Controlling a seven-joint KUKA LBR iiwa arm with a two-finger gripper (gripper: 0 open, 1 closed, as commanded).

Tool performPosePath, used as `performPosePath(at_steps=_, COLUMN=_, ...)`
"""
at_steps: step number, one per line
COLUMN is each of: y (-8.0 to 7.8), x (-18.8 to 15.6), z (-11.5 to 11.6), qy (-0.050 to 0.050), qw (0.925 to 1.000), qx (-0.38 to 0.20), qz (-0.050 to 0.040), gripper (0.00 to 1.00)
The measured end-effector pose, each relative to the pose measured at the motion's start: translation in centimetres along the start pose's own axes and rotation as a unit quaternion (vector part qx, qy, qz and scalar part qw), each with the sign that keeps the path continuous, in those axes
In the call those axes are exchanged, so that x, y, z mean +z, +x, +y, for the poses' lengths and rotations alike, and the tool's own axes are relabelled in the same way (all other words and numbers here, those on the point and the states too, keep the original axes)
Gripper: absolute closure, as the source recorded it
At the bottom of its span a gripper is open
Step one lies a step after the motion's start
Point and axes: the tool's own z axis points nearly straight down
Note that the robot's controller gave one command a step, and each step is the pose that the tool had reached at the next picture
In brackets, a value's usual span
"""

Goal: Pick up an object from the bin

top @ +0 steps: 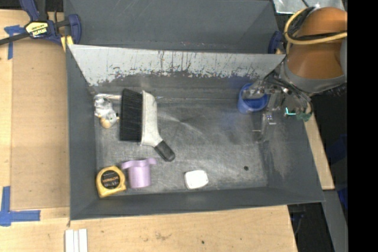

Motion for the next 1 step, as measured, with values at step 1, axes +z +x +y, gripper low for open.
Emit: performPosePath(at_steps=1, y=-1.16, x=1.85, z=-0.55, qy=0.001, qw=0.9939, qx=-0.11, qz=-0.0028, gripper=0.0)
